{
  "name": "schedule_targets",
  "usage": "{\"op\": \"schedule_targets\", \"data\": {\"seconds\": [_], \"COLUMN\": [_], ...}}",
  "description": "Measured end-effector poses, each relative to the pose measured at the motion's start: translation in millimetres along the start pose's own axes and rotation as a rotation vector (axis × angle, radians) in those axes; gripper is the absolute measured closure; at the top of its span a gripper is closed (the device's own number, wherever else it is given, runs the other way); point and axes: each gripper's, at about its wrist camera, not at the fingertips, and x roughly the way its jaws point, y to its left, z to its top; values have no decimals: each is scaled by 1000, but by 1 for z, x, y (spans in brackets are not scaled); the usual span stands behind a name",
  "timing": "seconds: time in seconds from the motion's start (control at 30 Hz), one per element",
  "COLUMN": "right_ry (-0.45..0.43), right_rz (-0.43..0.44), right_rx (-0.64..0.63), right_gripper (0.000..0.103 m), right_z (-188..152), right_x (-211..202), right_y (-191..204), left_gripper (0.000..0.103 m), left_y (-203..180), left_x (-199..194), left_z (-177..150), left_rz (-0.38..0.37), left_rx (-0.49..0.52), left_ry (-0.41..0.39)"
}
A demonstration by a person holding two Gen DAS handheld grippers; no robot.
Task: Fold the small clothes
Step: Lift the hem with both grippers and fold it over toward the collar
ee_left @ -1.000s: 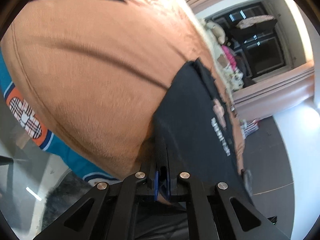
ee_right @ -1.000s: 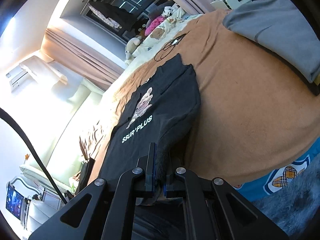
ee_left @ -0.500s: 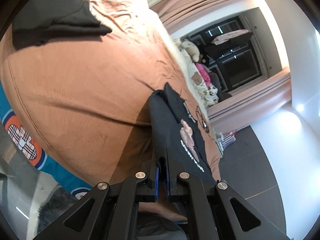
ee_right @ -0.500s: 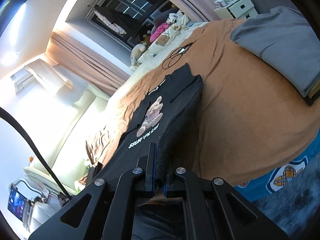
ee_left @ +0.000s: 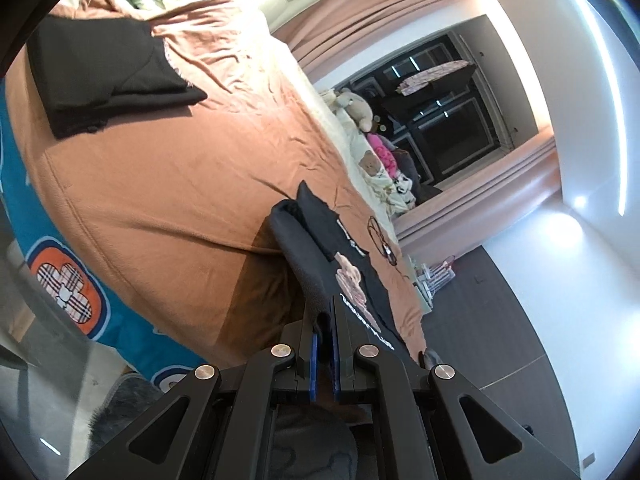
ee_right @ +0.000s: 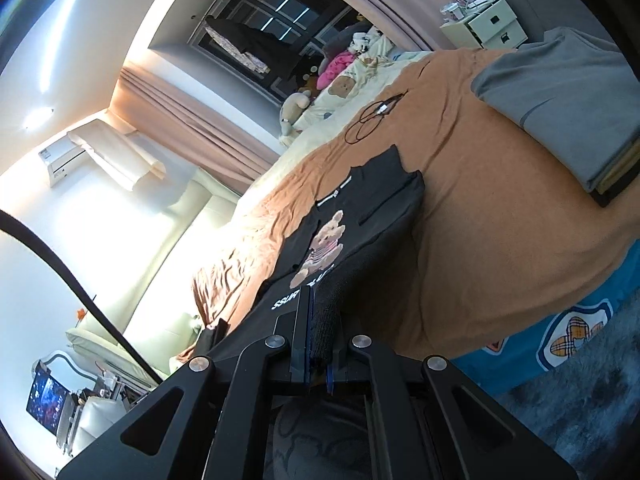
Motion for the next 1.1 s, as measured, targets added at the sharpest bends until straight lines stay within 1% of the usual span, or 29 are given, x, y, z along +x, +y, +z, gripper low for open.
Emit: {"op": "schedule_targets", "data": {"seconds": [0.27, 0.47, 0.6, 0.73, 0.87, 1.03, 1.1], "right_ry": [3, 2, -3, 1, -2, -10, -22], "right_rz": [22, 26, 31, 34, 46, 72, 73], "right_rx": [-20, -37, -43, -44, -53, -71, -84], "right_gripper": [102, 102, 102, 102, 102, 102, 102], "right_z": [-10, -14, -13, -12, -2, 14, 27], "right_x": [-30, -51, -61, -58, -46, -28, -15], "right_y": [0, 0, -3, -6, -9, -14, -12], "left_gripper": [98, 98, 98, 98, 98, 98, 98], "left_y": [-15, -34, -37, -40, -44, -53, -58], "left_x": [-53, -92, -107, -107, -97, -79, -72], "left_z": [-22, -40, -46, -45, -35, -11, -1], "left_rz": [-12, -17, -30, -42, -27, -18, -18], "left_rx": [36, 87, 81, 78, 85, 85, 93], "left_ry": [-5, -9, -18, -20, -24, -33, -36]}}
